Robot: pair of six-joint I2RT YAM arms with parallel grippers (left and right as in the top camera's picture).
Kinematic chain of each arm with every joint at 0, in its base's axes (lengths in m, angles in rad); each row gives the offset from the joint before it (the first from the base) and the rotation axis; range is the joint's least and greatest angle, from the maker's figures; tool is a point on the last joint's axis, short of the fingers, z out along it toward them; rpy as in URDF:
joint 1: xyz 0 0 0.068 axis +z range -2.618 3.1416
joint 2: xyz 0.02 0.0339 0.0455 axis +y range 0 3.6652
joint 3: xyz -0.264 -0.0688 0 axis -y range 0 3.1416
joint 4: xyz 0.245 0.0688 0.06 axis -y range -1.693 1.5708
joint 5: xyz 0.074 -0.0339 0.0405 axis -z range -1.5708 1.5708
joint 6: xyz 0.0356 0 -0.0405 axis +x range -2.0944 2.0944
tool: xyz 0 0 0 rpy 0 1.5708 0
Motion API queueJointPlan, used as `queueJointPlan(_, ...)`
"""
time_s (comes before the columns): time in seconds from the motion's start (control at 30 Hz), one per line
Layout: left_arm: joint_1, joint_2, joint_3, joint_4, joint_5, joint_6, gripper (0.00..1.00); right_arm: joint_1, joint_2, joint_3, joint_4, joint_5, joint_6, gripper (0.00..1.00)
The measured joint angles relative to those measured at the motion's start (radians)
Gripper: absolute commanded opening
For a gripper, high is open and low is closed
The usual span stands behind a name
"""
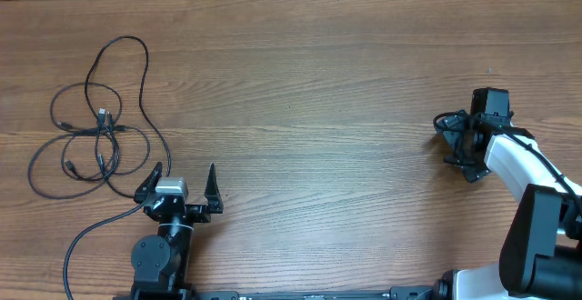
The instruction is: Untangle cables
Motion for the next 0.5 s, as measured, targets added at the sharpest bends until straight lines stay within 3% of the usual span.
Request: queueJointPlan(0.5,0.0,0.0,0.0,0.0,0.0,0.0,1.0,0.016,-0.164,0.0,0.0,0.0,0.0,1.0)
